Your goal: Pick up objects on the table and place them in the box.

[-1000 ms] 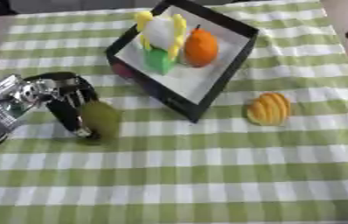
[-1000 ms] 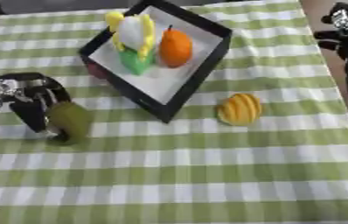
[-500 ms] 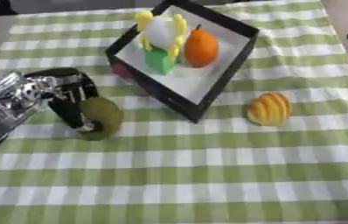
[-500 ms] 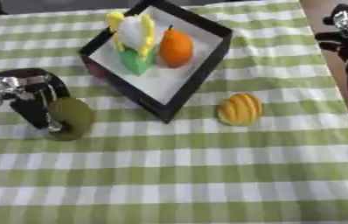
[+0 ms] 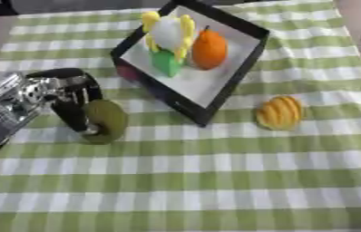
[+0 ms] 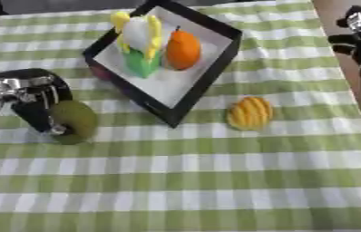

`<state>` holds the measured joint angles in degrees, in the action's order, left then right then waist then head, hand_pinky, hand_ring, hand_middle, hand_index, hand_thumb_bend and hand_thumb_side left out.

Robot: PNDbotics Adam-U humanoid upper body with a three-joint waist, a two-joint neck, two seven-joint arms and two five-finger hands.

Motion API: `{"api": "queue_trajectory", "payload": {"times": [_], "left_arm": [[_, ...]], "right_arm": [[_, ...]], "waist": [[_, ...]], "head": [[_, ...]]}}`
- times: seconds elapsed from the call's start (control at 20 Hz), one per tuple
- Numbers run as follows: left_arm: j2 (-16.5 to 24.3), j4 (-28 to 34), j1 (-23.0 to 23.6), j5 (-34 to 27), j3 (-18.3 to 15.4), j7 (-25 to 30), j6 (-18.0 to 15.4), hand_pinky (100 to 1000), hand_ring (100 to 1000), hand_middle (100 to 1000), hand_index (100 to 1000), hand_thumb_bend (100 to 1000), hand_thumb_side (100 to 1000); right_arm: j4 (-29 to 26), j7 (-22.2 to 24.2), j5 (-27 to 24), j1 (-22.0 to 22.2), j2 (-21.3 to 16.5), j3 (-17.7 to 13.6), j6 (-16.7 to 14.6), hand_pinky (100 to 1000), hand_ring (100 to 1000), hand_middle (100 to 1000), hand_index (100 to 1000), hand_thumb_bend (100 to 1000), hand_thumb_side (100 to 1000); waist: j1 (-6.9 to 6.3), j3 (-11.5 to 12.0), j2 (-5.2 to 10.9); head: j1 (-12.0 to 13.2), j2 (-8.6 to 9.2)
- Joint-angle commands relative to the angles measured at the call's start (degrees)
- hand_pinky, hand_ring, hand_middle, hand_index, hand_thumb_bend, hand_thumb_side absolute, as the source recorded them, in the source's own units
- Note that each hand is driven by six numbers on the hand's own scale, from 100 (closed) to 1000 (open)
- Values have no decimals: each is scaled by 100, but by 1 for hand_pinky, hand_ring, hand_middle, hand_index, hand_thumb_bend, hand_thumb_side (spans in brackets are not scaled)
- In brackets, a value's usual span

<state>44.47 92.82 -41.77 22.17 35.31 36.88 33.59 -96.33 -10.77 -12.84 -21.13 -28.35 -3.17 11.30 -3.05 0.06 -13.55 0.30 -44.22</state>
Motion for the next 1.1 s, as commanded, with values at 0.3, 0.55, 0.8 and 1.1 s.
{"api": "queue_trajectory", "payload": {"times": [0.3, 0.55, 0.8, 1.1], "left_arm": [[536, 573, -149, 98, -466, 231, 21, 611, 572, 572, 627, 487, 100], [680, 843, -246, 161, -606, 268, 12, 612, 573, 573, 627, 496, 100], [778, 1116, -574, 373, -697, 349, -109, 613, 575, 576, 626, 509, 100], [774, 1355, -1070, 600, -747, 473, -203, 614, 578, 579, 627, 530, 100]], "right_arm": [[-81, -10, 22, -33, -160, -72, 1, 783, 708, 758, 901, 100, 709], [-80, -9, 19, -28, -163, -74, 4, 783, 708, 758, 901, 100, 708], [-81, -9, 15, -23, -181, -79, 3, 783, 708, 758, 901, 100, 707], [-79, -6, 14, -25, -201, -77, 1, 783, 708, 758, 901, 100, 704]], "waist": [[-59, 27, 152], [-76, 34, 172], [-91, 56, 190], [-114, 78, 205]], "head": [[7, 10], [-1, 10], [-13, 10], [-25, 10]]}}
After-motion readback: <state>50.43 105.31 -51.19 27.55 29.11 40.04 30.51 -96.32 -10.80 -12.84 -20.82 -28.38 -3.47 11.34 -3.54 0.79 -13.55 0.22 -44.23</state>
